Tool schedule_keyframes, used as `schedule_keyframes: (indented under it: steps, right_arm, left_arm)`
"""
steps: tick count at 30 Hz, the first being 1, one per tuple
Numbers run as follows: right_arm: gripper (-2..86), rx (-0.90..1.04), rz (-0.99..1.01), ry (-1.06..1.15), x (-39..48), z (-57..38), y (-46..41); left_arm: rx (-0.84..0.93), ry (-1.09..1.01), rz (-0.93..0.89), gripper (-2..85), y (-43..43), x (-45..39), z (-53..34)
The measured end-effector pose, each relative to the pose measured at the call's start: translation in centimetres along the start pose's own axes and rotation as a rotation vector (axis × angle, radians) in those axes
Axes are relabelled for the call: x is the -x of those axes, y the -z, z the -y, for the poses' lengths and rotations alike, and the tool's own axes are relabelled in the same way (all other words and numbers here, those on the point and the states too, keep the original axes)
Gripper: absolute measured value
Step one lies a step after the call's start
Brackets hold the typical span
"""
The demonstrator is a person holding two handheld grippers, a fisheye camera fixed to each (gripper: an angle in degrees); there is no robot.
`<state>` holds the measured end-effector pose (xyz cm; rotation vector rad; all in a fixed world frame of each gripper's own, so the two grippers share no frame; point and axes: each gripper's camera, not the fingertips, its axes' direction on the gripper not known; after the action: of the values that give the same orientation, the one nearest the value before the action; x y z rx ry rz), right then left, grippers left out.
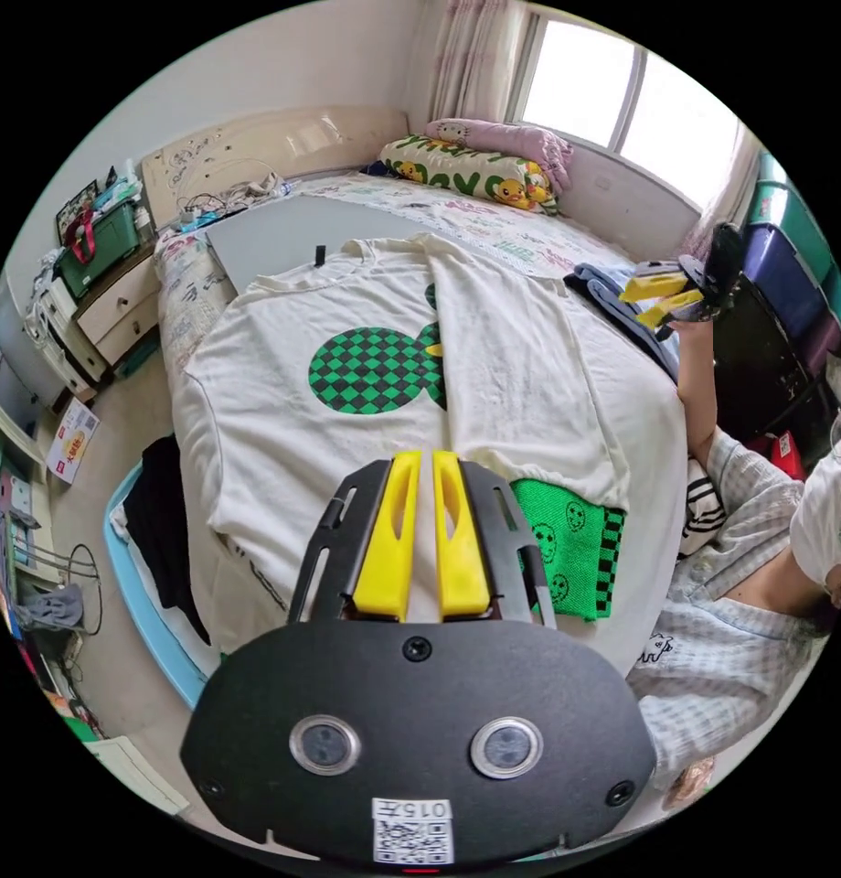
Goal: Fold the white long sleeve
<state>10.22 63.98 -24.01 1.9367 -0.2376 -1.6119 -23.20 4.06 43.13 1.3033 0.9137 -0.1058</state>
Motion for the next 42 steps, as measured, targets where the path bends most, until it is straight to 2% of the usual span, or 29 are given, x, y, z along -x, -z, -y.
schedule_keyframes:
  steps: [3,7,12,19,22,25,30,35,39,42]
  right_arm:
    - [6.3,-0.061,-0.025,-0.343,-7.8,-1.6,0.7]
    - [7.3,-0.029,-0.049,-0.526,-12.9,-2.9,-0.8]
    - [10.3,0.078,-0.082,-0.493,-13.3,-1.2,-3.3]
    - [4.9,0.142,-0.104,-0.489,-13.8,0.4,-4.3]
    - [4.1,0.163,-0.155,-0.451,-13.2,1.1,-4.1]
    - [3.8,0.185,-0.2,-0.434,-12.8,1.5,-3.9]
    - [3.5,0.219,-0.253,-0.429,-12.4,1.9,-4.2]
    - [3.9,0.232,-0.29,-0.418,-11.6,2.5,-4.5]
    - [4.4,0.238,-0.306,-0.417,-11.0,2.6,-4.4]
    - [5.2,0.235,-0.314,-0.424,-10.7,2.5,-4.1]
  left_arm:
    - [-0.019,0.05,0.055,3.0,1.2,0.3,1.7]
    - [-0.09,0.129,0.089,6.0,1.4,0.7,7.9]
    - [-0.265,0.222,-0.099,7.5,-4.4,0.4,16.9]
    - [-0.187,0.301,-0.218,8.6,-19.0,-0.2,27.8]
    - [-0.093,0.301,-0.19,7.0,-22.9,-0.8,30.4]
    - [-0.094,0.222,-0.197,2.2,-24.0,-2.5,32.3]
    - [-0.021,0.166,-0.052,1.9,-25.1,-5.5,34.4]
    - [-0.01,0.189,0.058,7.0,-22.7,-7.0,34.0]
    - [-0.11,0.213,0.163,7.9,-14.9,-7.2,30.6]
    - [-0.163,0.175,0.122,8.3,-9.0,-7.6,25.8]
